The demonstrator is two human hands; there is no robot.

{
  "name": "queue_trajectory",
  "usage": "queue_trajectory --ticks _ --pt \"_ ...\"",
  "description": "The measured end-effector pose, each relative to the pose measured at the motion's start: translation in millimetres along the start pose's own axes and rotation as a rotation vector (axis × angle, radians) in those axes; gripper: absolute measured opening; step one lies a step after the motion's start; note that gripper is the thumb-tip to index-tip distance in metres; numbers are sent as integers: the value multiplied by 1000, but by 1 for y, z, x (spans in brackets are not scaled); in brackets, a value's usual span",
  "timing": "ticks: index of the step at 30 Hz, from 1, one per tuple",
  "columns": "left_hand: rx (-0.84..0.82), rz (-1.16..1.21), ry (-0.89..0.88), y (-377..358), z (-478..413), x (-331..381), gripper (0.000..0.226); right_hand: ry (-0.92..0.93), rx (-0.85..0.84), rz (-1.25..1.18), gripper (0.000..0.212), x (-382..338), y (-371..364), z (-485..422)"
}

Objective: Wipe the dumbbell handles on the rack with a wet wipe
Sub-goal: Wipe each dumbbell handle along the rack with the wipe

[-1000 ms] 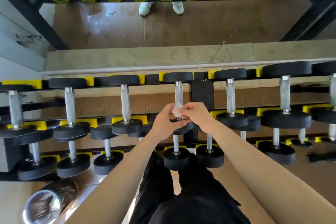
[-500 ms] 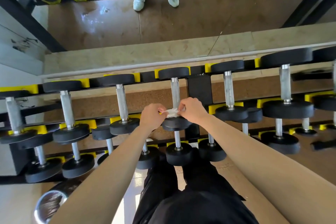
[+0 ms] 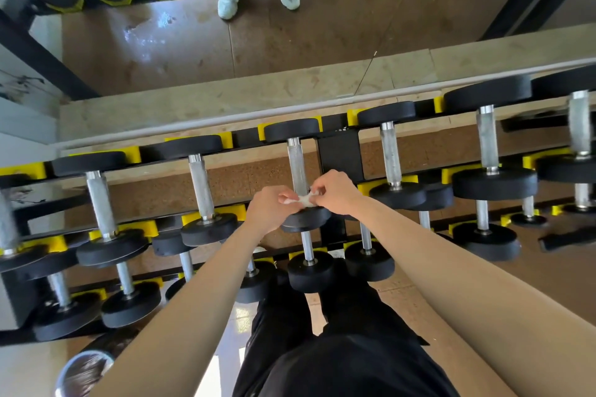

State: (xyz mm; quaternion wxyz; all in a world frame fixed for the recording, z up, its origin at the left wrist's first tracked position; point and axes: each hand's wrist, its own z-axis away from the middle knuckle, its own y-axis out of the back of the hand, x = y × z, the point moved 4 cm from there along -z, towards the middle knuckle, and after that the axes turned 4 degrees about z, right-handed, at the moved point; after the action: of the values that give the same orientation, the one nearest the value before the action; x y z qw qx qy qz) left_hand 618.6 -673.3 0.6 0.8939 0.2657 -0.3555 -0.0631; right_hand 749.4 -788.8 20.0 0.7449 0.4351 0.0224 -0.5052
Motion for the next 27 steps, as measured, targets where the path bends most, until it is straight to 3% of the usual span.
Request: queue_trajectory --ticks 7,10,15,20,24,27 --pt "-10 -203 9 22 -15 -13 12 -6 60 -16 14 7 -1 0" --pt "-18 -195 44 19 -15 -17 14 -1 43 23 13 1 -5 -2" --pt "-157 -109 -62 5 -14 11 12 -157 28 154 17 31 14 -9" --pt "-19 -248 91 19 -16 -17 17 26 -18 119 13 -7 -7 -8" --pt "-74 -204 -35 12 -17 4 17 -69 68 178 17 19 5 -7" --pt "-25 -206 -65 15 -20 12 20 -70 109 160 14 33 12 -7"
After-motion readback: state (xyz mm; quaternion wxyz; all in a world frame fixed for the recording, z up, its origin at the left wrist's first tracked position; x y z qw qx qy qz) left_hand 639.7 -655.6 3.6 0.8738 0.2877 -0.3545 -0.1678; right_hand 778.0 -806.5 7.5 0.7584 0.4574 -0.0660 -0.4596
